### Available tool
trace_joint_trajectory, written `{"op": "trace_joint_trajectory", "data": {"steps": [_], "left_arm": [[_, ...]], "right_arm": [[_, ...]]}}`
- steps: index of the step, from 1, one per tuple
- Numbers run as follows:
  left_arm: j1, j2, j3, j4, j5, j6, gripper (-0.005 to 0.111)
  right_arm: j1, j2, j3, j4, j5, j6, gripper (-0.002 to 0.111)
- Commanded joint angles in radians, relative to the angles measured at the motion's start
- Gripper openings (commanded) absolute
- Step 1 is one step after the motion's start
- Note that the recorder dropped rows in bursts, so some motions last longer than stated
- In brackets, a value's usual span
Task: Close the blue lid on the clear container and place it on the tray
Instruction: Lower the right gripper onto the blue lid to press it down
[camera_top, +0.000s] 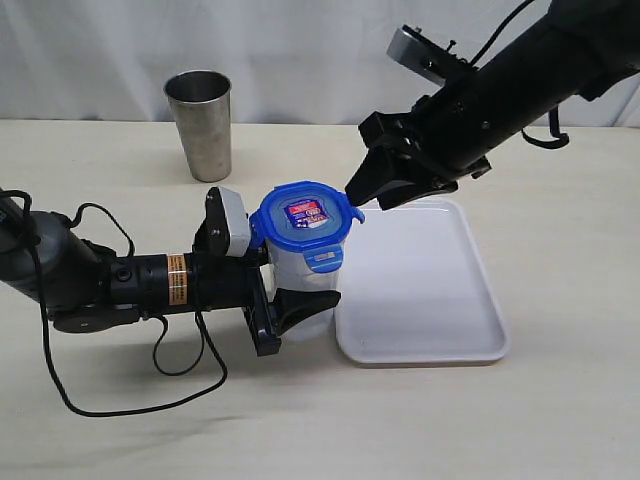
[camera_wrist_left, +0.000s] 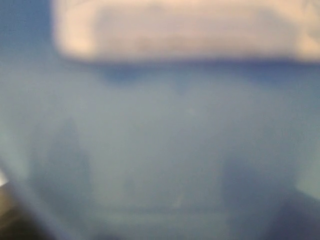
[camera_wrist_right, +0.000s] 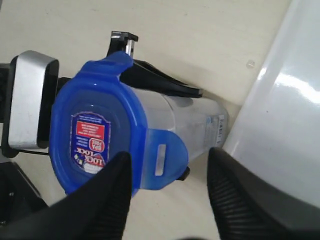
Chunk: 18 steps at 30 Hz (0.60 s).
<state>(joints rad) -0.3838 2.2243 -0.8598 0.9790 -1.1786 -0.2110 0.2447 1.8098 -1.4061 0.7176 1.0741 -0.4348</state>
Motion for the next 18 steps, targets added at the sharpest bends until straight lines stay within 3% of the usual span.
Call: {"op": "trace_joint_trajectory", "data": {"steps": [1, 4, 11, 18], "left_arm": [[-0.001, 0.001, -0.003, -0.007, 0.044, 0.004, 0.000], [-0.001, 0.001, -0.003, -0.007, 0.044, 0.004, 0.000], [-0.001, 0.001, -0.003, -0.007, 0.044, 0.004, 0.000], [-0.001, 0.001, -0.003, -0.007, 0.044, 0.004, 0.000]], "right_arm": [[0.003, 0.015, 0.005, 0.073, -0.011, -0.073, 0.043], [0.003, 0.035, 0.005, 0.085, -0.010, -0.084, 0.038], [0.003, 0.060, 0.005, 0.131, 0.029, -0.156, 0.043], [0.003, 0.124, 0.005, 0.160, 0.090, -0.144, 0.041]]}}
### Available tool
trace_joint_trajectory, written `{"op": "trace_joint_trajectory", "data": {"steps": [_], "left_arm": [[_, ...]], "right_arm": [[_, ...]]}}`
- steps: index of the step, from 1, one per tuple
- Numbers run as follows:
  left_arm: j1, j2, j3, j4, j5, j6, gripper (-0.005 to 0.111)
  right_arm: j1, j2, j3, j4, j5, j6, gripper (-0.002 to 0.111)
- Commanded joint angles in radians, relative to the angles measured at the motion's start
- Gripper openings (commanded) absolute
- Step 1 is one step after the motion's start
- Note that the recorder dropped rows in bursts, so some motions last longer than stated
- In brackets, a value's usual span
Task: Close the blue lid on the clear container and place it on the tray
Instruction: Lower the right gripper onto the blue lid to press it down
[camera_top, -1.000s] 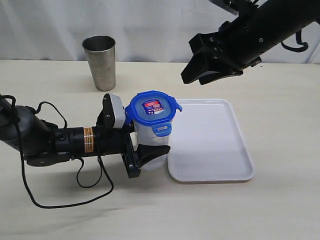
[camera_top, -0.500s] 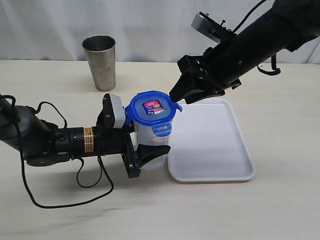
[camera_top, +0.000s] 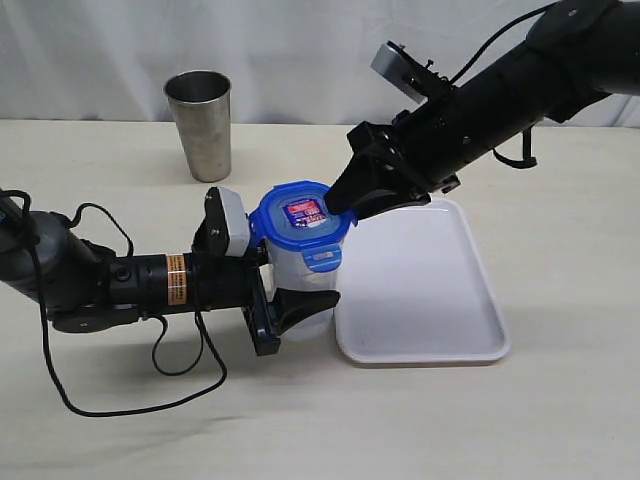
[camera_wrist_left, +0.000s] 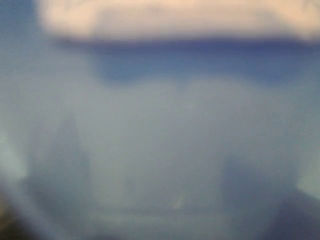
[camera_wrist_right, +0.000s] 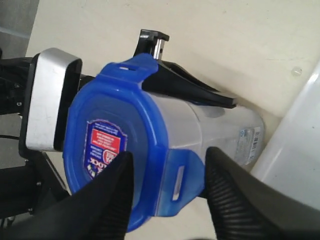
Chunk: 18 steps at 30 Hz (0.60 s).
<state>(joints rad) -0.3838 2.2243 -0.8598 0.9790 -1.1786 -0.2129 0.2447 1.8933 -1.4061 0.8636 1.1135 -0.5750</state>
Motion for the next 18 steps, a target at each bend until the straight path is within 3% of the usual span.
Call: {"op": "trace_joint_trajectory", "data": {"steps": [1, 4, 12, 18], "left_arm": [[-0.001, 0.001, -0.003, -0.007, 0.044, 0.006, 0.000], [-0.001, 0.001, -0.003, -0.005, 0.044, 0.006, 0.000], [-0.001, 0.001, -0.003, -0.005, 0.044, 0.006, 0.000], [-0.001, 0.001, -0.003, -0.005, 0.044, 0.006, 0.000]], "right_arm": [[0.003, 0.050, 0.005, 0.018, 0.058, -0.004, 0.039], [0.003, 0.063, 0.005, 0.021, 0.062, -0.019, 0.029], [0.003, 0.065, 0.005, 0.014, 0.065, -0.052, 0.029], [0.003, 0.047, -0.018, 0.014, 0.062, -0.099, 0.048]]}}
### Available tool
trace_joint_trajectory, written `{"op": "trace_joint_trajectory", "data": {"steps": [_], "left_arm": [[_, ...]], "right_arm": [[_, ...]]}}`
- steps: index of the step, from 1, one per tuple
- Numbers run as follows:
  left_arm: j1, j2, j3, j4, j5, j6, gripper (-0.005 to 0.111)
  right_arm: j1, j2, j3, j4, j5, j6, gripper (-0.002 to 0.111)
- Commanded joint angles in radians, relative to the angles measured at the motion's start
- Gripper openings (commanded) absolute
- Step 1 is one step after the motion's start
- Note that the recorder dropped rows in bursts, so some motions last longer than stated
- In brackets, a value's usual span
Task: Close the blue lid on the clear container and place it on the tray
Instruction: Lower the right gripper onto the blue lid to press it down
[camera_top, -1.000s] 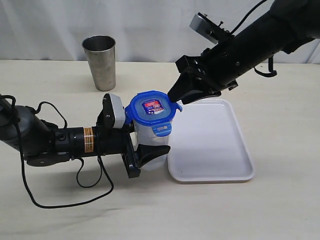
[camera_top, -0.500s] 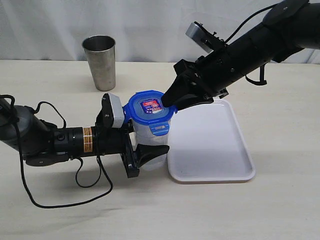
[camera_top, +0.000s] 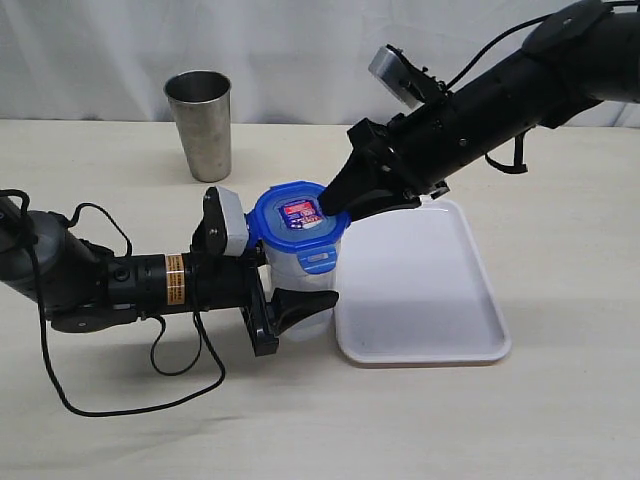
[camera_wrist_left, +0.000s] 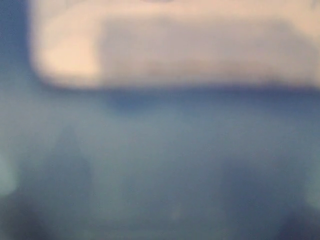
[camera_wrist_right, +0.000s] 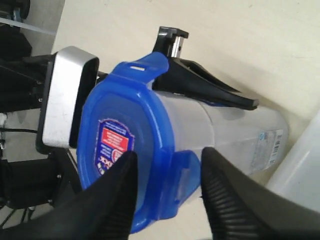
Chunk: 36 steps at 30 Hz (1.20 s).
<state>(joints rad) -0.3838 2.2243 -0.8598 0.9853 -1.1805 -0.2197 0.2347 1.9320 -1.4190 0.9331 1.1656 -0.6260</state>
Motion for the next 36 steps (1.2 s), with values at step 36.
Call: {"op": "trace_joint_trajectory", "data": {"steps": [36], "left_arm": [[-0.001, 0.001, -0.003, -0.012, 0.046, 0.013, 0.000]], "right_arm": [[0.435, -0.309, 0.104, -0.866, -0.288, -0.247, 0.039]]}}
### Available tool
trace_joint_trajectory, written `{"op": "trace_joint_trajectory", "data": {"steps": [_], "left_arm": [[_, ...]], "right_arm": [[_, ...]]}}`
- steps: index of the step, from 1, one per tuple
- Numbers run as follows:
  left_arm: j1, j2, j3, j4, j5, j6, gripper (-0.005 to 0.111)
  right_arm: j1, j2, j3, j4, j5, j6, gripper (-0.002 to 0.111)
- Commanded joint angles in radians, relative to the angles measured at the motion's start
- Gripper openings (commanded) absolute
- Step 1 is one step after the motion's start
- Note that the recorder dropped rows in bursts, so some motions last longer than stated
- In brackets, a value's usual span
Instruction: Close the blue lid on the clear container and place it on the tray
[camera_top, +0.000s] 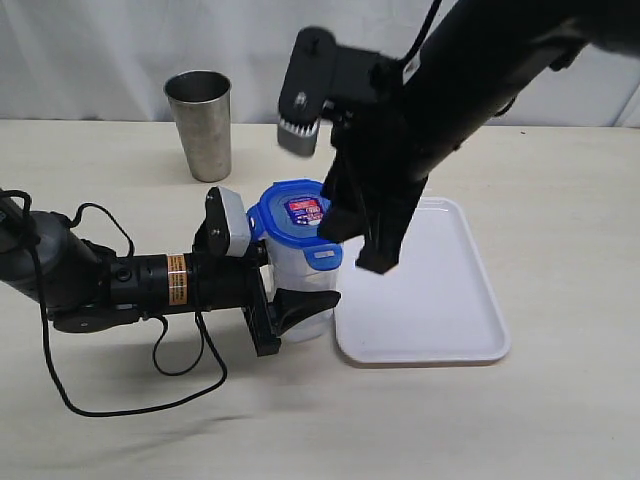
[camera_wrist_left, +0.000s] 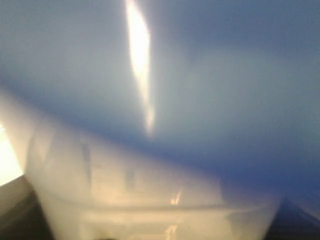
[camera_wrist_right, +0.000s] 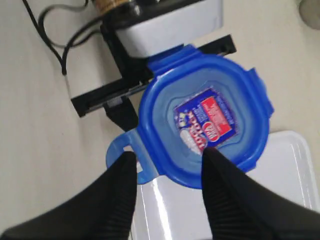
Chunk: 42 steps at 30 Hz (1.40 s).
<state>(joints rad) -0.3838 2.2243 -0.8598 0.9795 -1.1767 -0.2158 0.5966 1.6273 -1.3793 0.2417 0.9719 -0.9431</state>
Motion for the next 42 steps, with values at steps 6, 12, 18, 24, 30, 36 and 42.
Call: {"op": "trace_joint_trajectory", "data": {"steps": [6, 12, 18, 24, 30, 36, 42], "left_arm": [[-0.001, 0.001, -0.003, -0.006, 0.042, 0.009, 0.000], [-0.001, 0.001, -0.003, -0.006, 0.042, 0.009, 0.000], [-0.001, 0.001, -0.003, -0.006, 0.042, 0.009, 0.000], [-0.001, 0.001, -0.003, -0.006, 0.035, 0.009, 0.000], [-0.001, 0.001, -0.003, 0.003, 0.035, 0.009, 0.000], [-0.001, 0.001, -0.003, 0.008, 0.035, 0.006, 0.000], [-0.001, 0.001, -0.003, 0.033, 0.020, -0.001, 0.000]], "right_arm": [[0.128, -0.002, 0.145, -0.263, -0.228, 0.084, 0.039], [0.139, 0.001, 0.190, -0.324, -0.276, 0.091, 0.039], [0.139, 0.001, 0.258, -0.362, -0.360, 0.072, 0.039], [0.139, 0.011, 0.305, -0.396, -0.442, 0.070, 0.039], [0.139, 0.079, 0.324, -0.415, -0.468, 0.074, 0.039], [0.139, 0.108, 0.324, -0.415, -0.494, 0.104, 0.039], [0.139, 0.151, 0.328, -0.496, -0.521, 0.164, 0.036]]}}
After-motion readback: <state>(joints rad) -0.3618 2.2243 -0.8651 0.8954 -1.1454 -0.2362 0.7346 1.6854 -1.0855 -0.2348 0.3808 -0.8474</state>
